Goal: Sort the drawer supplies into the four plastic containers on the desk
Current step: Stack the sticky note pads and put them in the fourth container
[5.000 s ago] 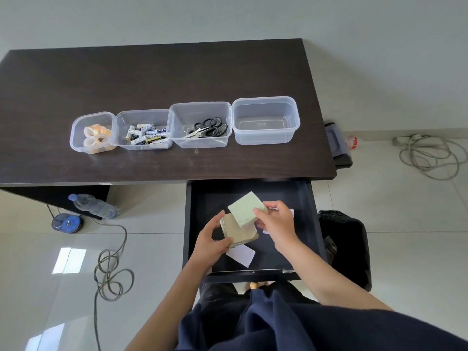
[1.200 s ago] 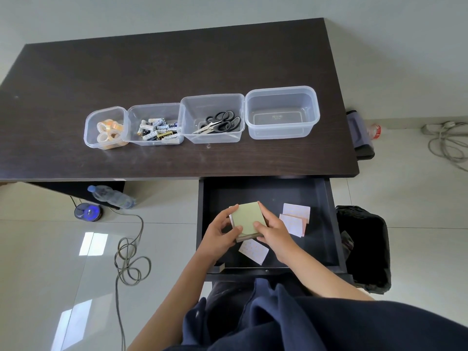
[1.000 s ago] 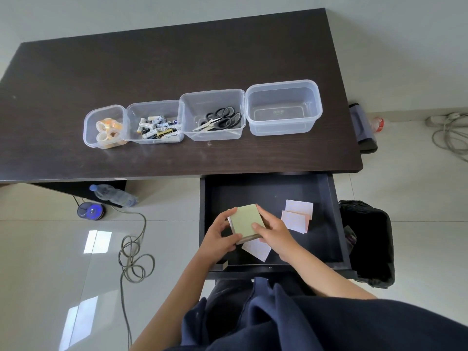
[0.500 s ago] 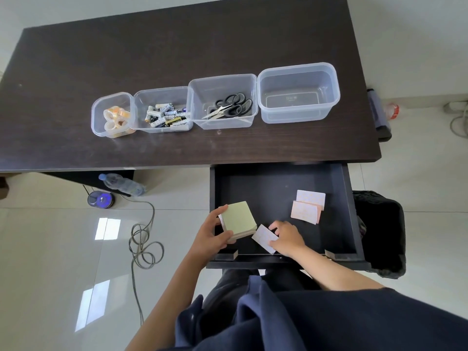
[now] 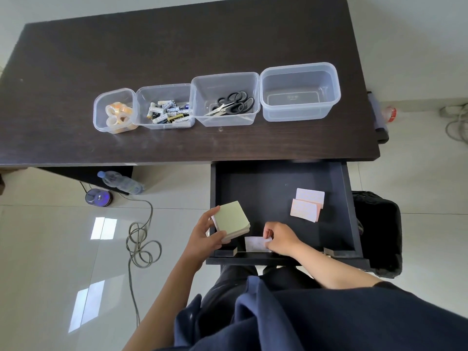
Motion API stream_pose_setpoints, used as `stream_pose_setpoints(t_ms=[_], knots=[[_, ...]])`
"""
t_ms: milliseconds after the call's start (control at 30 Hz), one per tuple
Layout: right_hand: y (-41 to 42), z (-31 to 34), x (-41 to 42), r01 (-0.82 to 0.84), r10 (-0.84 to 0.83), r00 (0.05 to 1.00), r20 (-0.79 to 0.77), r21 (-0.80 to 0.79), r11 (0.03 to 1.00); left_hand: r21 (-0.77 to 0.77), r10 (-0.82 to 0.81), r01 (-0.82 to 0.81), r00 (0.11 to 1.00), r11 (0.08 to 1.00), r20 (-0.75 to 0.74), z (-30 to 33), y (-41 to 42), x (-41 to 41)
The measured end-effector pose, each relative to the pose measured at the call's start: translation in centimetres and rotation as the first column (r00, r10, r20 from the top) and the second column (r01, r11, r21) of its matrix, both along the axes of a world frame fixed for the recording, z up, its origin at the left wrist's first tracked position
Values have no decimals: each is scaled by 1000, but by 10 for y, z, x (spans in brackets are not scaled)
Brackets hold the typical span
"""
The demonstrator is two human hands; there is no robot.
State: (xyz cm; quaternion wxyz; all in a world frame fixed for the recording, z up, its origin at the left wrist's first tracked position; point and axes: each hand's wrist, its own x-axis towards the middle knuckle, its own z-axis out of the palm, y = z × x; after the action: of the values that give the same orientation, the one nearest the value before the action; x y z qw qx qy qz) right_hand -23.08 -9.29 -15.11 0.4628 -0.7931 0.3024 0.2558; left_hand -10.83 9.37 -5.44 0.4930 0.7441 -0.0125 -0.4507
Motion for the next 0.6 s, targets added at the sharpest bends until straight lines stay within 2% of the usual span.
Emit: stream_pose_setpoints(t_ms=[67,200,400,500,600], knots=[[-1,2,-1,71,-73,997,22,45,996,-8,9,-9,1000,1000,-1,-2,1,-2],[-7,15,-5,330,-340,939,47,151,932,-16,15,-15,1000,1000,2,-6,0,-7],[-21,65,0,582,-627,744,232,236,778,-24,-32,33,999,999,26,-12,-11,-13],[-22,90,8,539,-575,730,370,205,817,-29,-112,114,992,993,60,-13,-25,-19],[-15,101,15,407,-383,787,484,59,911,-91,-130,136,990,987,63,-13,-39,-25]])
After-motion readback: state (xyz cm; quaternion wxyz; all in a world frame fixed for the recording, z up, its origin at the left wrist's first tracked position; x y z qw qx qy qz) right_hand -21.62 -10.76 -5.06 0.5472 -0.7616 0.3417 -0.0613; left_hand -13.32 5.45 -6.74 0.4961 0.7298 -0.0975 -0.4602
